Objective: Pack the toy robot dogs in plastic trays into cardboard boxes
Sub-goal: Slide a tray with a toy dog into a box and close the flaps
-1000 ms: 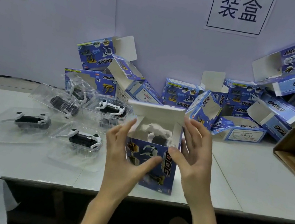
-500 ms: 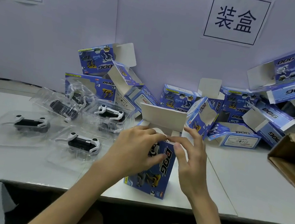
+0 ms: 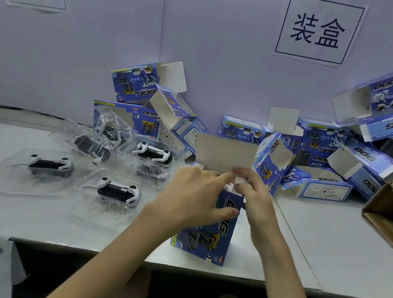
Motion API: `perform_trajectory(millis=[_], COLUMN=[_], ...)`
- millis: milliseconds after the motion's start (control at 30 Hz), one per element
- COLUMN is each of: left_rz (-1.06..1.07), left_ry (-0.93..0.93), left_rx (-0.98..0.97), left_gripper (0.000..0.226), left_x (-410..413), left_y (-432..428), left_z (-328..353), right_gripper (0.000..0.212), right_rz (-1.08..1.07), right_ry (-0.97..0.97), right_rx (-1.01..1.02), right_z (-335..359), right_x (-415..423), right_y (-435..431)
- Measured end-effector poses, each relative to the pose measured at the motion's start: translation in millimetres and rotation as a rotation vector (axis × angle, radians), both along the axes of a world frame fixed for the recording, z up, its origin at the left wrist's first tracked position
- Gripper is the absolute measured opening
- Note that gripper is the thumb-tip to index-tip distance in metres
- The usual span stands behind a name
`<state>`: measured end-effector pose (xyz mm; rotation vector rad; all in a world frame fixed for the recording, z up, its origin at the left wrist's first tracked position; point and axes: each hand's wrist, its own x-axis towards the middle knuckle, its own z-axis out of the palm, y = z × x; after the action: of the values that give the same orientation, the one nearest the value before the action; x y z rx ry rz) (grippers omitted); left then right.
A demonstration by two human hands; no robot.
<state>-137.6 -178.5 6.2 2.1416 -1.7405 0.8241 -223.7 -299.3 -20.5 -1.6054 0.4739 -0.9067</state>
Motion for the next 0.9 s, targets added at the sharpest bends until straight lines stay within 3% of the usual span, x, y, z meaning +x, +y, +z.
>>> perform_trajectory(millis=[167, 233, 367, 633, 900], left_rz=[0.017, 0.006, -0.031, -0.051, -0.029], left_ry=[0.018, 0.024, 0.012, 0.061, 0.085], left_rx=[0.058, 0.078, 0.115, 0.152, 0.116], left_gripper=[0.061, 0.059, 0.057, 0.059, 0.059], left_x=[-2.0, -1.5, -2.0, 2.0, 1.1], left_y=[0.5, 3.4, 13.2, 8.0, 3.6], left_z=[4.5, 7.8, 10.3, 19.5, 12.1], right_gripper=[0.043, 0.045, 0.042, 0.011, 0.044], right_rz=[-0.198, -0.18, -0.218, -0.058, -0.11], right_ry=[-0.243, -0.219, -0.078, -0.033, 0.097], right_rx=[0.222, 0.247, 0.101, 0.129, -0.083], right_z=[5.4, 9.5, 11.1, 6.6, 17.6], right_x=[11.5, 9.7, 11.7, 1.6, 14.6], right_y=[6.1, 1.2, -5.0, -18.5, -25.0])
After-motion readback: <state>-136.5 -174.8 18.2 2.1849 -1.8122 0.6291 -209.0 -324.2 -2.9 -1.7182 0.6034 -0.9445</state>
